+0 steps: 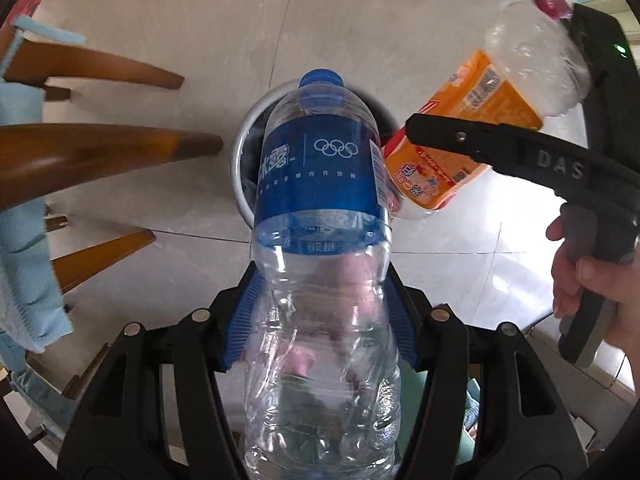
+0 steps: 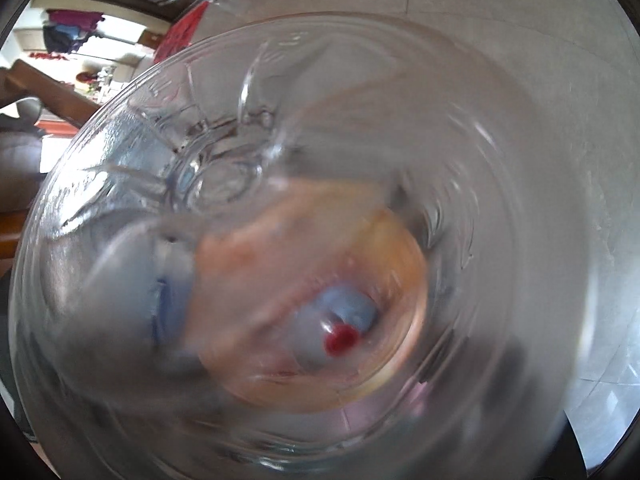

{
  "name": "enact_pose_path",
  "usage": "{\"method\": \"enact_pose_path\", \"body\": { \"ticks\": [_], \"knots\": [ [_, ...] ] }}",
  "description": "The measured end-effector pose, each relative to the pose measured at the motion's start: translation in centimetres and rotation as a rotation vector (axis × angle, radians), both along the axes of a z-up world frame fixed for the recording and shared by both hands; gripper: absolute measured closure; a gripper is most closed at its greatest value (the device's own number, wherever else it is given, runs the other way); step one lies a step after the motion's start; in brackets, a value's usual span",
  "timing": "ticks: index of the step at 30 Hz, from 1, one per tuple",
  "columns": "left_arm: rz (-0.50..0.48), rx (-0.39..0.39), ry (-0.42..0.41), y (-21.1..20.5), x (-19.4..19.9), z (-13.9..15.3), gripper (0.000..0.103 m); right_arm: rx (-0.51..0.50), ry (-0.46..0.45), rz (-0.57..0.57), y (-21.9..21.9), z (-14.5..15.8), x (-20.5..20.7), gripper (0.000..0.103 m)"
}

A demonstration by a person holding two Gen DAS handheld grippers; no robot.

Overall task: Collect trash
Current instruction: 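Carry both bottles over the grey bin and open both tools to drop them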

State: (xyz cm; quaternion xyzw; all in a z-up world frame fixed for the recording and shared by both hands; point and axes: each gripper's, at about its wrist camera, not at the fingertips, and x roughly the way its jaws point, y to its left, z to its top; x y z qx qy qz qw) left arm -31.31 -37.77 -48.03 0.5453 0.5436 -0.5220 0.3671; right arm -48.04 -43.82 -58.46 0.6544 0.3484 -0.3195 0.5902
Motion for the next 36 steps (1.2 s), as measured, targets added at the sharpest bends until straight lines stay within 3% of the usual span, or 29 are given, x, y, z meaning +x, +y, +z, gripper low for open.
{"method": "enact_pose_path", "body": {
  "ticks": [6,14,28,36],
  "knots": [
    [-0.011,0.083,-0.004,-1.0,-0.7,-5.1,0.047,0.000,0.042,0.038,0.6,-1.9,3.2,0.039],
    [-0.047,0.145,-0.083,-1.1,-1.0,-9.9,0.046,0.008,0.034,-0.005,0.9,-2.9,2.9,0.039],
    [-0.051,0.163,-0.145,-2.3,-3.1,-11.7,0.038,0.026,0.037,-0.007,1.3,-5.3,4.1,0.031],
    [-0.056,0.131,-0.145,-2.2,-3.5,-11.3,0.038,0.031,0.036,-0.035,2.4,-5.9,1.2,0.031]
  ]
}}
